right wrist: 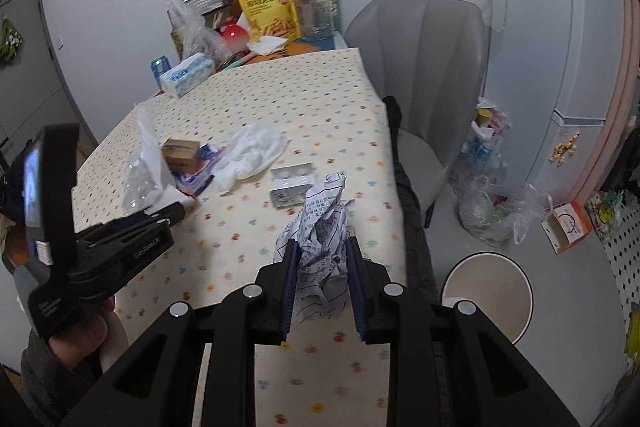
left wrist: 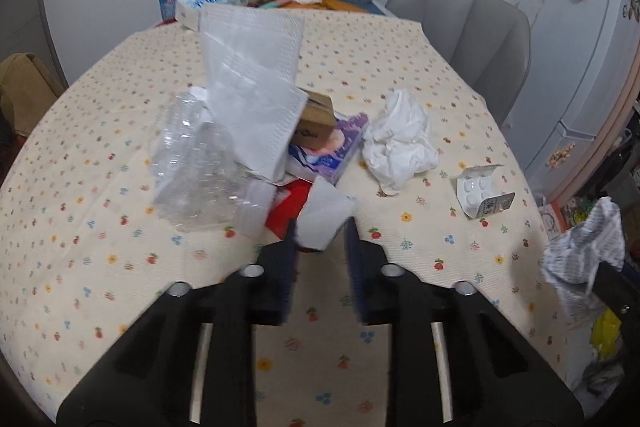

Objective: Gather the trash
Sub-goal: 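Carry the crumpled paper and red-and-white packet in both tools over the white bin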

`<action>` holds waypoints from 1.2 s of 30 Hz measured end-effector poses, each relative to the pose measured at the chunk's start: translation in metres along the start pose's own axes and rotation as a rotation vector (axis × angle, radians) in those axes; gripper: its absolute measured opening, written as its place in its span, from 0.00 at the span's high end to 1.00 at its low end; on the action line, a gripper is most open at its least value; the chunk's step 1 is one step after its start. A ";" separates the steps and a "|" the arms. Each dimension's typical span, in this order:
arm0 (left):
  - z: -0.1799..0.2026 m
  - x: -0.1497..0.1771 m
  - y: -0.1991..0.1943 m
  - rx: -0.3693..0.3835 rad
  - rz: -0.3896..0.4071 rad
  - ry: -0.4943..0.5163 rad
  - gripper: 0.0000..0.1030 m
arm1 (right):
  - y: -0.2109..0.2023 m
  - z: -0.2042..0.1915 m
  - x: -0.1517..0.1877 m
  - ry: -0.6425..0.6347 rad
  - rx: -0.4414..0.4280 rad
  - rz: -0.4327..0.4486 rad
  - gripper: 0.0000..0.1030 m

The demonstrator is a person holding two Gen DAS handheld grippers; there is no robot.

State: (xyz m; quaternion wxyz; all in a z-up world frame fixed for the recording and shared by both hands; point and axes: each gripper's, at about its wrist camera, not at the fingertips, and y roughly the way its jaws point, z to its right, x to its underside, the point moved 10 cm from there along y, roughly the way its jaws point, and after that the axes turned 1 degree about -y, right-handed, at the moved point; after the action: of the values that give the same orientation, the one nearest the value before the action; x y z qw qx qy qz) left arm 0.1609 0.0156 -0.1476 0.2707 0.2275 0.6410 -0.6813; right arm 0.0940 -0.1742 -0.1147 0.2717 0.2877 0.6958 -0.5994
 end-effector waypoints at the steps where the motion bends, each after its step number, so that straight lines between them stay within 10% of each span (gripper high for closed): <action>1: 0.002 -0.001 0.000 -0.001 0.009 -0.003 0.83 | -0.001 0.005 0.000 0.006 0.003 0.003 0.77; 19: 0.114 -0.035 -0.062 0.071 0.167 0.145 0.92 | -0.023 0.091 -0.007 0.152 0.034 0.075 0.77; 36: 0.256 -0.020 -0.049 0.193 0.144 0.318 0.92 | -0.034 0.213 0.013 0.311 0.161 0.098 0.76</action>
State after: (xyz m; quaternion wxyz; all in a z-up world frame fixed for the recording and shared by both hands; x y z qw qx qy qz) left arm 0.1525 -0.2362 -0.0787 0.1913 0.4023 0.5894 -0.6739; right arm 0.0673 -0.3878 -0.1297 0.1660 0.4314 0.6643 -0.5874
